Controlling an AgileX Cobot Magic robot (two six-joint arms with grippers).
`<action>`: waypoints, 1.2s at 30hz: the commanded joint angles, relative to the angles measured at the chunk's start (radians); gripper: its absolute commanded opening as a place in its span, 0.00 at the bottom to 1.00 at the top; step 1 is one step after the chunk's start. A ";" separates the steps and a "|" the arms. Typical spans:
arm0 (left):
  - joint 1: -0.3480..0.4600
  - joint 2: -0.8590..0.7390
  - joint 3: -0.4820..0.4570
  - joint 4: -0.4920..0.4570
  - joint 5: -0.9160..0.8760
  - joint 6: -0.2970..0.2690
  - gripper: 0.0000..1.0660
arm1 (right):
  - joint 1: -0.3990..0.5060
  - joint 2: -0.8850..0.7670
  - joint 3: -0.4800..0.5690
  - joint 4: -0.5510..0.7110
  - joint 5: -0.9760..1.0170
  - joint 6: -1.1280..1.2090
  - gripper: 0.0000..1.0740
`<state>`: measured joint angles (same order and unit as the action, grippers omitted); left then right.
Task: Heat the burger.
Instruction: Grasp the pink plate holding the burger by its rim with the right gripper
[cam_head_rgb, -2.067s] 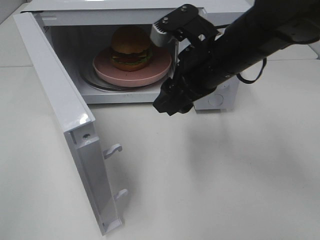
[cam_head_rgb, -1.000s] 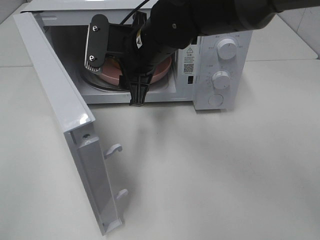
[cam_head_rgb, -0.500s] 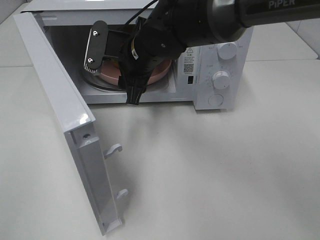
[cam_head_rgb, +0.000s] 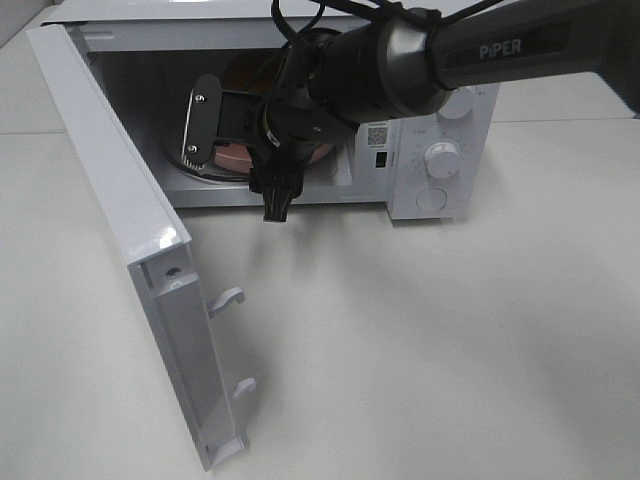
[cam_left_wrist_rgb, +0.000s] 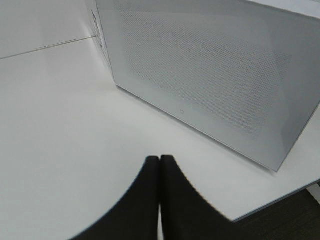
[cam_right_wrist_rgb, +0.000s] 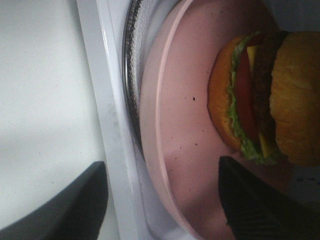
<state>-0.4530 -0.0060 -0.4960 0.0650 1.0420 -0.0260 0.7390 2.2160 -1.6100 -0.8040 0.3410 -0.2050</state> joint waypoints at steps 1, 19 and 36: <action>0.004 -0.018 0.002 -0.005 -0.008 -0.004 0.00 | -0.010 0.015 -0.021 -0.012 0.000 0.033 0.60; 0.004 -0.018 0.002 -0.005 -0.008 -0.004 0.00 | -0.033 0.130 -0.135 -0.015 -0.034 0.036 0.59; 0.004 -0.018 0.002 -0.005 -0.008 -0.004 0.00 | -0.042 0.150 -0.135 0.018 -0.087 0.049 0.54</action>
<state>-0.4530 -0.0060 -0.4960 0.0650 1.0420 -0.0260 0.6990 2.3520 -1.7370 -0.7850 0.2570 -0.1640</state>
